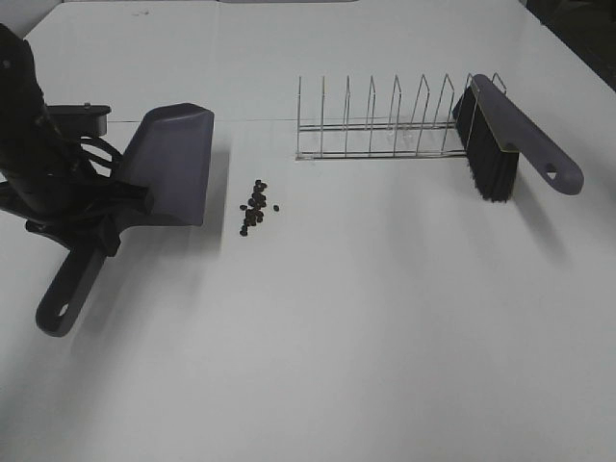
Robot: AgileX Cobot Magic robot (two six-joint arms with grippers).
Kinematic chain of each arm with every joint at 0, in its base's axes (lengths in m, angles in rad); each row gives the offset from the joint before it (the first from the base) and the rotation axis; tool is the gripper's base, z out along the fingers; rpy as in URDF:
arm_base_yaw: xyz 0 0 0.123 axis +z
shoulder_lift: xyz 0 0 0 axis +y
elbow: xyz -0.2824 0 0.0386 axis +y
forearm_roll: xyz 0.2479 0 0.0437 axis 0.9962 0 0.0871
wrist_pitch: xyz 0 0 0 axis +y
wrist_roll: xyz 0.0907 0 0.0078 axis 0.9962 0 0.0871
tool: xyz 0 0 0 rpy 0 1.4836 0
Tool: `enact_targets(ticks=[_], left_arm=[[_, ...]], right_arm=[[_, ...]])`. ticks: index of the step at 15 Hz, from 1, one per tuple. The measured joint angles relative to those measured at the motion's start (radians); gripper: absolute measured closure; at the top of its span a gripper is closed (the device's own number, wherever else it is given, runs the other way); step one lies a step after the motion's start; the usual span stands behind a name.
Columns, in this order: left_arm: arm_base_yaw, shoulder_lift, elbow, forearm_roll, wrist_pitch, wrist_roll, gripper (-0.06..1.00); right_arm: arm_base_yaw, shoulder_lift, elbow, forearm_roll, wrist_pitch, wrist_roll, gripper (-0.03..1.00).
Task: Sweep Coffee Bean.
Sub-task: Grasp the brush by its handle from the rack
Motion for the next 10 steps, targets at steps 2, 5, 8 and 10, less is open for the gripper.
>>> enact_targets(ticks=[2,5,8,10], left_arm=[[0.0,0.0,0.0,0.0,0.0,0.0,0.69],[0.0,0.0,0.0,0.0,0.0,0.002,0.69],[0.0,0.0,0.0,0.0,0.0,0.002,0.69],[0.0,0.0,0.0,0.0,0.0,0.002,0.69]], right_arm=[[0.0,0.144,-0.111,-0.002,0.018,0.0,0.29],[0.0,0.349,-0.281,-0.002,0.066,0.0,0.3],[0.0,0.516,-0.456,-0.013,0.137,0.0,0.34],[0.0,0.582,-0.514,-0.038,0.155,0.001,0.36]])
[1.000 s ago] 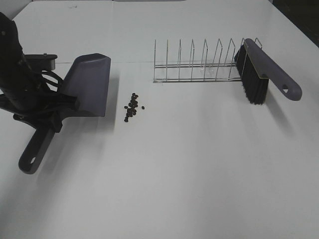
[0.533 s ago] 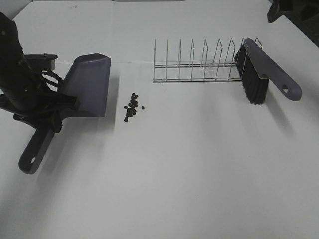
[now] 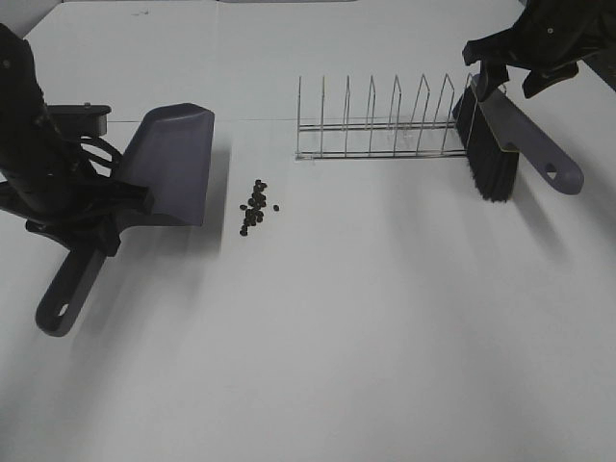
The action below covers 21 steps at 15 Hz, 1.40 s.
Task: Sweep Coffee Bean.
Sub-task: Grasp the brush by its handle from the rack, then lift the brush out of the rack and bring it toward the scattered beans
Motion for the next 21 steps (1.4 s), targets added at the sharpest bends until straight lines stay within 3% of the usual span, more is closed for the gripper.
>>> enact_targets(ticks=[7,10,13,17,21], left_arm=[[0.0,0.0,0.0,0.0,0.0,0.0,0.69],[0.0,0.0,0.0,0.0,0.0,0.0,0.69],[0.0,0.0,0.0,0.0,0.001,0.0,0.69],[0.0,0.0,0.0,0.0,0.001,0.0,0.69],[0.0,0.0,0.0,0.0,0.006,0.0,0.69]], right_arm=[[0.0,0.109,-0.025,-0.011,-0.009,0.001,0.46],[-0.002,0.113,-0.031,-0.028,-0.008,0.055,0.67],[0.001,0.116,-0.095,-0.07,0.077,0.154,0.68],[0.003,0.097,-0.216,-0.098,0.221,0.168,0.68],[0.0,0.014,-0.231,-0.121,0.291,0.178,0.68]])
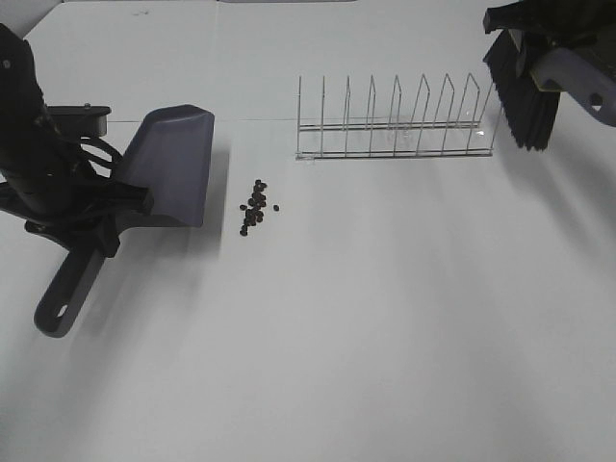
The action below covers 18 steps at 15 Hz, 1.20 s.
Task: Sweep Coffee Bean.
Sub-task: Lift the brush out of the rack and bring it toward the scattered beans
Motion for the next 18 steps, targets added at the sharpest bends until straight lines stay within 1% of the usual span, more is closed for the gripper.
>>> enact_targets(ticks=[1,5,8,10,11,12,13,15,16,18], left_arm=[[0.0,0.0,0.0,0.0,0.006,0.001,0.69],[0.0,0.0,0.0,0.002,0.021,0.022,0.69],[0.0,0.0,0.0,0.026,0.055,0.007,0.69],[0.0,0.0,0.0,0.036,0.069,-0.025,0.69],[0.0,0.0,0.0,0.038,0.069,-0.03,0.69],[-0.002,0.0,0.0,0.047,0.069,-0.044,0.69],[-0.017,0.007,0.0,0.063,0.073,-0.06,0.69],[-0.056,0.046,0.0,0.07,0.074,-0.08,0.69],[-0.071,0.068,0.0,0.07,0.074,-0.099,0.69],[-0.086,0.111,0.0,0.07,0.066,-0.12,0.69]], right_arm=[[0.0,-0.031,0.0,0.005,0.023,-0.009,0.68],[0.0,-0.105,0.062,0.08,0.022,-0.028,0.68],[0.008,-0.206,0.222,0.11,0.021,-0.029,0.68],[0.062,-0.276,0.352,0.103,0.015,-0.029,0.68],[0.084,-0.287,0.377,0.102,0.006,-0.029,0.68],[0.132,-0.301,0.434,0.1,-0.03,-0.028,0.68],[0.211,-0.305,0.53,0.063,-0.112,0.021,0.68],[0.272,-0.292,0.59,-0.012,-0.171,0.089,0.68],[0.295,-0.277,0.597,-0.045,-0.187,0.12,0.68],[0.327,-0.237,0.599,-0.072,-0.205,0.138,0.68]])
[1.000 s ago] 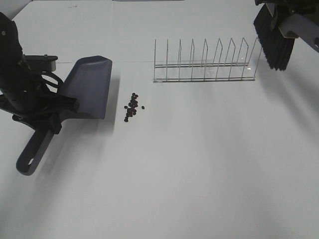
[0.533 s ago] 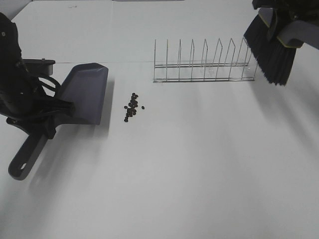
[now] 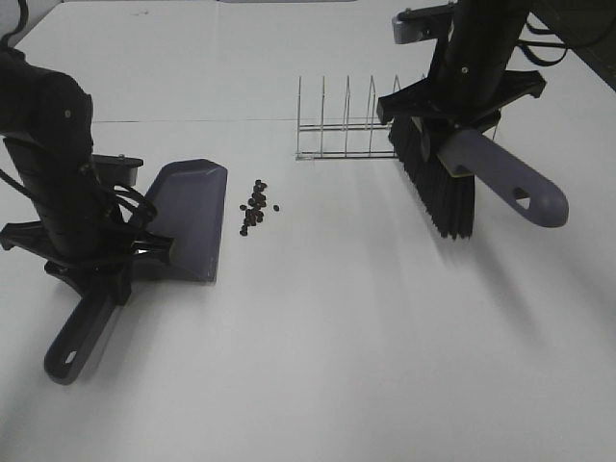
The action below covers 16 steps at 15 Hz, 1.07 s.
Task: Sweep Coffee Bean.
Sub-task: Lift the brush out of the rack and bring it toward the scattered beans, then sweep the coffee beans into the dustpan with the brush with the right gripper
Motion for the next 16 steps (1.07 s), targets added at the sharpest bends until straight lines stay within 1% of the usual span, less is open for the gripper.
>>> enact_targets(ticks=[3,5,6,8,10,12,13,14,16], left_arm=[[-0.013,0.029,-0.002,0.01,-0.016,-0.01,0.69],[-0.018,0.029,-0.003,0.009,-0.023,-0.011,0.69],[-0.018,0.03,-0.003,0.009,-0.023,-0.013,0.69],[-0.018,0.037,-0.006,0.009,-0.023,-0.013,0.69],[-0.018,0.046,-0.009,0.009,-0.015,-0.013,0.69],[-0.018,0.049,-0.013,0.009,-0.005,-0.013,0.69],[-0.018,0.049,-0.013,0.009,-0.004,-0.013,0.69],[-0.018,0.049,-0.014,0.009,-0.004,-0.013,0.69],[-0.018,0.05,-0.014,0.009,-0.004,-0.013,0.69]], right_arm=[[0.059,0.083,-0.003,-0.018,-0.025,0.002,0.68],[0.096,0.126,-0.03,-0.033,-0.034,0.002,0.68],[0.121,0.155,-0.069,-0.038,-0.025,0.003,0.68],[0.169,0.222,-0.166,-0.046,0.014,0.01,0.68],[0.224,0.301,-0.278,-0.055,0.087,0.004,0.68],[0.278,0.371,-0.377,-0.051,0.152,-0.029,0.68],[0.302,0.396,-0.416,-0.043,0.169,-0.042,0.68],[0.35,0.416,-0.478,0.017,0.174,-0.086,0.68],[0.38,0.42,-0.511,0.062,0.172,-0.097,0.68]])
